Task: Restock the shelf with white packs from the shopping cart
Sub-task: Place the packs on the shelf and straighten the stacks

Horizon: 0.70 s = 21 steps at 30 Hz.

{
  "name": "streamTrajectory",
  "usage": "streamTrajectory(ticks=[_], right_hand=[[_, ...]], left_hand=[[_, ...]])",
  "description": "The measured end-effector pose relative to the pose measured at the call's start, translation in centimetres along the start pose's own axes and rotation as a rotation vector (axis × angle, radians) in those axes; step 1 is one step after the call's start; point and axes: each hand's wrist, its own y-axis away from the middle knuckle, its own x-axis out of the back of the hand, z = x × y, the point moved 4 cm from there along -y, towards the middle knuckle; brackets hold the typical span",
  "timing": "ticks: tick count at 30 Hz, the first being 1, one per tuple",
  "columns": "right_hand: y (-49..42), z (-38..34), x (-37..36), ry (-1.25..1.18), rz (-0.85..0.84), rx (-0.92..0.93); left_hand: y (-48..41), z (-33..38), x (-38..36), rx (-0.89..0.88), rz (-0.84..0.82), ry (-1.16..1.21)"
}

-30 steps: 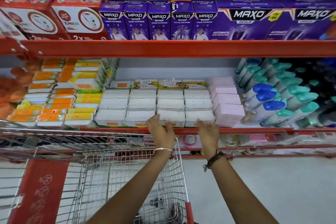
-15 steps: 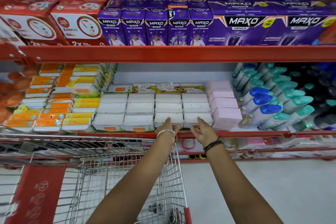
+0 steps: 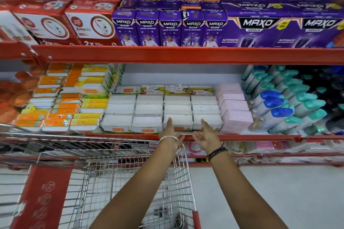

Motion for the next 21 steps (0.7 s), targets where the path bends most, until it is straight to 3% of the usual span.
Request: streamTrajectory(ticks=[5,8,15,21], right_hand=[[2.8,4.4,-4.2,0.079,-0.118,-0.059],[4.0,7.3,-7.7,0.117,-0.207,-0.126],[4.3,9.9,-12.9,0.07,-0.189,-0.116],[3.8,10.8,-13.8,0.082,-0.134,-0.095]], left_hand=[[0.0,3.5,7.0,-0.107,0.238,0.088],[-0.2,6.9,10.4,-0.142,0.301,0.144],[-1.6,11.7,12.7,-0.109,0.148,0.103],[-2.5,12.8,13.1,-0.076,0.127,0.13]])
